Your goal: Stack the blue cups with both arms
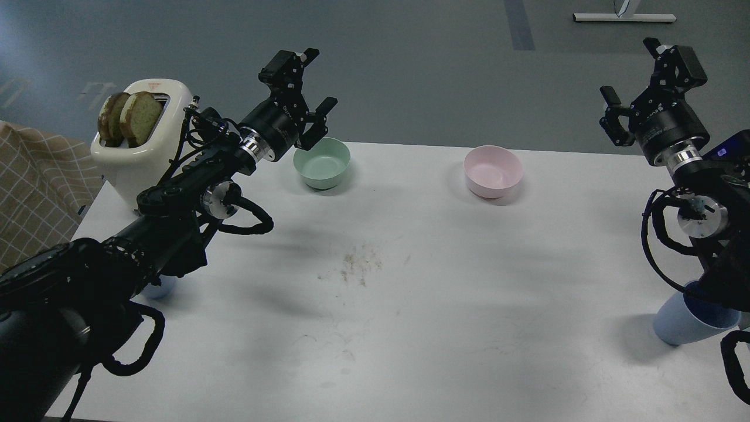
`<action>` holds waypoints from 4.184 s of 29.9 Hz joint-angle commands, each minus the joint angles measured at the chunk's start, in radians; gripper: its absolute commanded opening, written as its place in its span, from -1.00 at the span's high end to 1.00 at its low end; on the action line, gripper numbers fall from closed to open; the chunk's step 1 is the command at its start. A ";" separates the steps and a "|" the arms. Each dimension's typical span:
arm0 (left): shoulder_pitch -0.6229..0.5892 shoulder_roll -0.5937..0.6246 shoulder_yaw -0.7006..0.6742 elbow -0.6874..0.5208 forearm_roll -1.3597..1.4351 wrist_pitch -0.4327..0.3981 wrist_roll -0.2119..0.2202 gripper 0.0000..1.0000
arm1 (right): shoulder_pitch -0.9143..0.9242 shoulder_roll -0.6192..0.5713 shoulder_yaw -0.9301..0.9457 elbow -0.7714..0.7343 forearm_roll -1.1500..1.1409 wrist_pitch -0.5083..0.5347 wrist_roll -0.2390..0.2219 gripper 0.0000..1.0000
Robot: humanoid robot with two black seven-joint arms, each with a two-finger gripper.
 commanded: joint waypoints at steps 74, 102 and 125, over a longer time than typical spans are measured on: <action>0.352 1.225 0.055 -1.027 1.292 0.000 0.000 -0.96 | 0.005 -0.008 0.000 0.015 0.002 0.000 0.000 -1.00; 0.384 1.050 0.104 -0.795 1.313 0.000 0.000 0.00 | -0.004 -0.023 0.000 0.015 0.002 0.000 0.000 -1.00; 0.254 1.118 0.094 -0.969 1.358 0.000 0.000 1.00 | 0.021 -0.043 0.004 0.020 0.003 0.000 0.000 -1.00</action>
